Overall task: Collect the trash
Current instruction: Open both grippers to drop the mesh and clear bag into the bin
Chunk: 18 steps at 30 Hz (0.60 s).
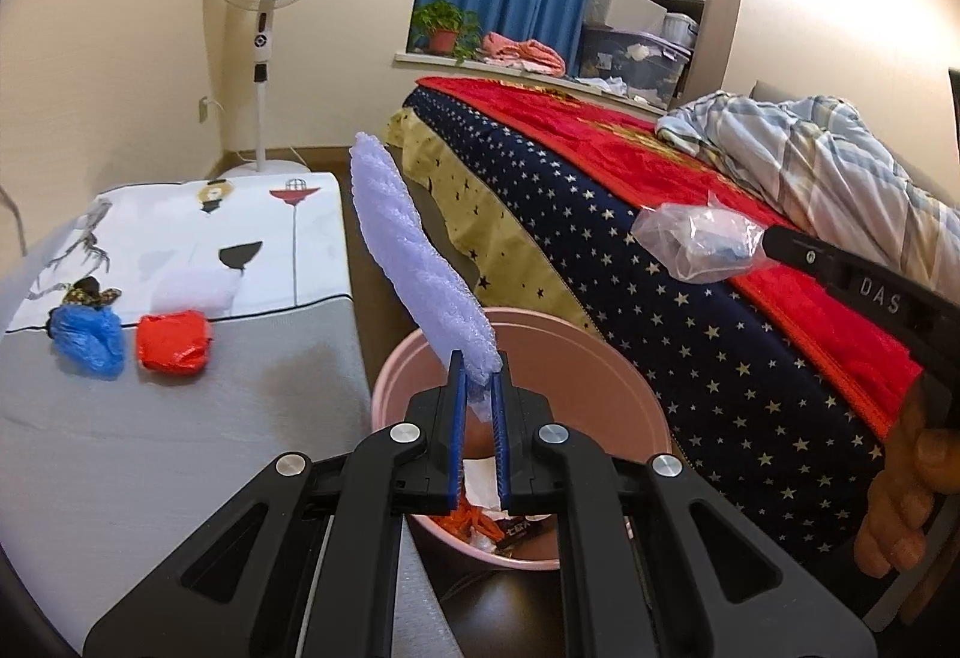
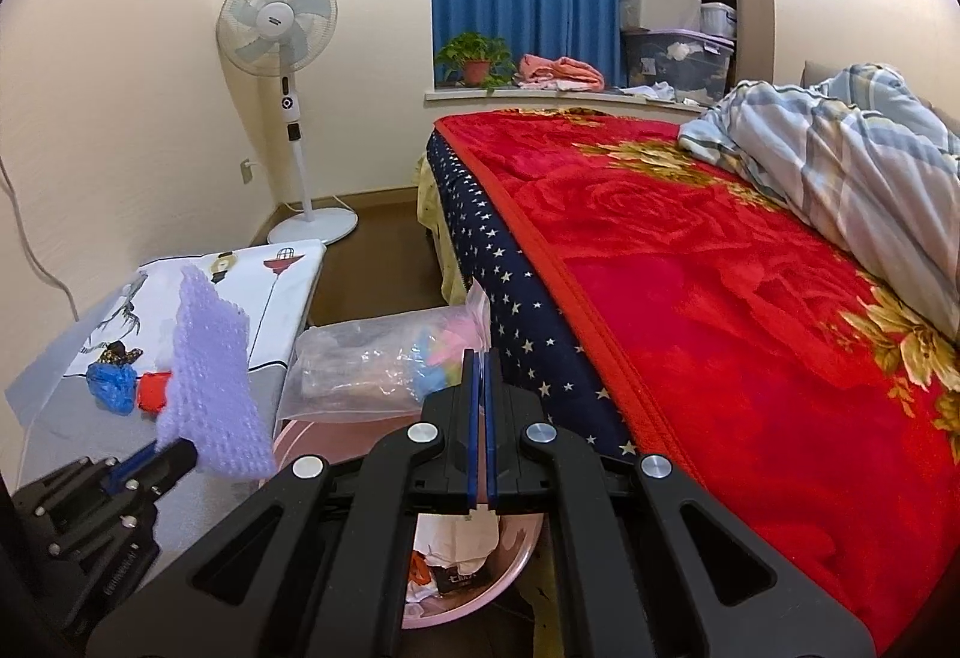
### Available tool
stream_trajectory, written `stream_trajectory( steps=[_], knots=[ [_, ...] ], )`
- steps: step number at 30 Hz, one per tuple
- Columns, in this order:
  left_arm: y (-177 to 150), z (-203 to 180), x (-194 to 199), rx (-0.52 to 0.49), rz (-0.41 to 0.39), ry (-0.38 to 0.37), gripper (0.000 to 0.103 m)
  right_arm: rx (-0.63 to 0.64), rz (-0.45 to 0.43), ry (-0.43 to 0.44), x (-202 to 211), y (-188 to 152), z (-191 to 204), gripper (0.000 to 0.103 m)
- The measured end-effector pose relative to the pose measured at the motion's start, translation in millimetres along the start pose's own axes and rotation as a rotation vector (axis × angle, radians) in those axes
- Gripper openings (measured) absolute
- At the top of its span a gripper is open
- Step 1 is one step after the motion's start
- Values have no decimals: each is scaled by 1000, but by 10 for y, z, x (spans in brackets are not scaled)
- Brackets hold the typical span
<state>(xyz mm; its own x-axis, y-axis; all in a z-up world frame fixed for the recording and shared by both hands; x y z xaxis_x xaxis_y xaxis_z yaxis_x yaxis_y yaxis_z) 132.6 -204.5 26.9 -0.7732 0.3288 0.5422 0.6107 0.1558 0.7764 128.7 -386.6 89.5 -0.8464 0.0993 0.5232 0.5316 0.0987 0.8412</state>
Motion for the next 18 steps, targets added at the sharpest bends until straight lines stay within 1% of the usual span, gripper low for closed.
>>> stream_trajectory(
  steps=[8,18],
  knots=[
    [-56,-40,-161,-10,29,7,8,-7,15,-3,-66,-18,-38,2],
    [-105,-62,-234,-15,47,-1,8,-2,34,-4,-138,-18,-23,2]
  ],
)
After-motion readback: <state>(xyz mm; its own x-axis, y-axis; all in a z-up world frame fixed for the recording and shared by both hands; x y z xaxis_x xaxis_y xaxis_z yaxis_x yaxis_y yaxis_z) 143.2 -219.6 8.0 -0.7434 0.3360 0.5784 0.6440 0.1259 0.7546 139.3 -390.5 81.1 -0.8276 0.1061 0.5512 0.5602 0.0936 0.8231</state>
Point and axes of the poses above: each gripper's, at about its wrist camera, not at the fingertips, and x roughly against the way its jaws point, z to its left, y to its top, the point moved 2 cm from there along -x, roughly the way its jaws point, and after that the axes turned 11 degrees about x, right-handed, at the moved point
